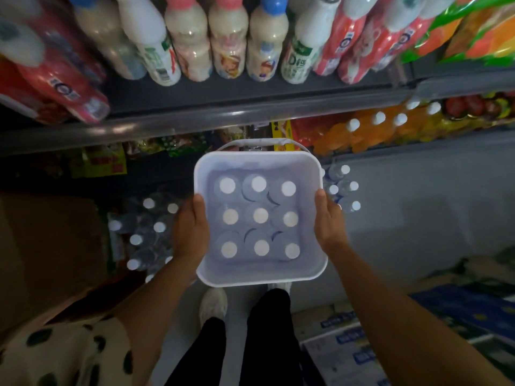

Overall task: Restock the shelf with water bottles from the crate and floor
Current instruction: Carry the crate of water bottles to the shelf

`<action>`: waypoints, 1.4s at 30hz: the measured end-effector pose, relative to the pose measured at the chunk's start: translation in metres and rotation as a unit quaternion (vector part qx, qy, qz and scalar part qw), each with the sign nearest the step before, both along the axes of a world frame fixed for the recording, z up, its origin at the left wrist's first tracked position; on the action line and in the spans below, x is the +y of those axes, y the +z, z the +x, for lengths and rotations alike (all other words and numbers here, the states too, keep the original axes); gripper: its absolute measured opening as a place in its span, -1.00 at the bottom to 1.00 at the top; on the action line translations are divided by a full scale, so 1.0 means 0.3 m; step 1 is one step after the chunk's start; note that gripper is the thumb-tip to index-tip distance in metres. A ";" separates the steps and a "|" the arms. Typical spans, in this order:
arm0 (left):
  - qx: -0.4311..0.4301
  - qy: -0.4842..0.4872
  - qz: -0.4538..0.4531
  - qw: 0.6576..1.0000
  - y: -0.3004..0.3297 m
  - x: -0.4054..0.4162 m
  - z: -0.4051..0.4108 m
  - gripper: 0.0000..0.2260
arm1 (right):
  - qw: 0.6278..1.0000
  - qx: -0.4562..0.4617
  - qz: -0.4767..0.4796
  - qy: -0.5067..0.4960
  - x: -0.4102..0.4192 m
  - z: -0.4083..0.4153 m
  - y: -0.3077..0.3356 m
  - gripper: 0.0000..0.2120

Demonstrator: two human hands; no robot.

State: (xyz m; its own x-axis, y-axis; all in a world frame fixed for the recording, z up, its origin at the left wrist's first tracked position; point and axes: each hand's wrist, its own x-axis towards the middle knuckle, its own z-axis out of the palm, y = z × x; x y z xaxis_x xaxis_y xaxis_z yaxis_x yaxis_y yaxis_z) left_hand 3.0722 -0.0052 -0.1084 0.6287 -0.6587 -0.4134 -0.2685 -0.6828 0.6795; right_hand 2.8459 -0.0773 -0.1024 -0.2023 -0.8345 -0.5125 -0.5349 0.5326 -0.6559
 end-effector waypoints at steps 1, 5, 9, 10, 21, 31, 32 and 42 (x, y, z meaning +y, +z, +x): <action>0.007 0.005 -0.012 1.000 0.007 0.001 -0.005 -0.73 | 1.000 -0.003 -0.002 0.001 0.006 -0.004 -0.004 -0.54; 0.017 0.014 -0.002 1.000 0.016 0.005 -0.016 -0.69 | 1.000 -0.003 -0.010 0.018 0.017 -0.014 -0.009 -0.52; -0.008 0.005 -0.012 1.000 0.021 0.034 -0.029 -0.66 | 0.999 0.000 -0.004 0.038 0.015 -0.015 0.002 -0.54; -0.012 0.004 -0.015 1.000 0.022 0.040 -0.028 -0.66 | 0.999 0.003 -0.001 0.048 0.015 -0.015 0.007 -0.54; 0.047 -0.055 0.087 0.994 0.061 0.005 0.003 -0.57 | 0.994 -0.031 -0.012 0.107 0.018 -0.042 0.055 -0.60; 0.036 -0.059 0.093 0.993 0.051 0.022 0.001 -0.56 | 0.991 0.005 -0.002 0.136 -0.010 -0.056 0.051 -0.60; 0.034 -0.057 0.093 0.993 0.049 0.023 0.000 -0.55 | 0.990 0.007 -0.003 0.139 -0.011 -0.054 0.052 -0.60; 0.004 -0.045 0.081 0.996 0.055 0.007 -0.022 -0.56 | 0.989 0.008 -0.010 0.145 -0.042 -0.042 0.051 -0.55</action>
State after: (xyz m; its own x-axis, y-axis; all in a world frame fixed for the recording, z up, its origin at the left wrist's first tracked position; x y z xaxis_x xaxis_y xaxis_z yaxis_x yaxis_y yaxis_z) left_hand 3.0656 -0.0030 -0.0920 0.5660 -0.6366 -0.5238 -0.3293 -0.7571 0.5643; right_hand 2.8332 -0.0900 -0.0869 0.0392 -0.8689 -0.4935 -0.6735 0.3418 -0.6554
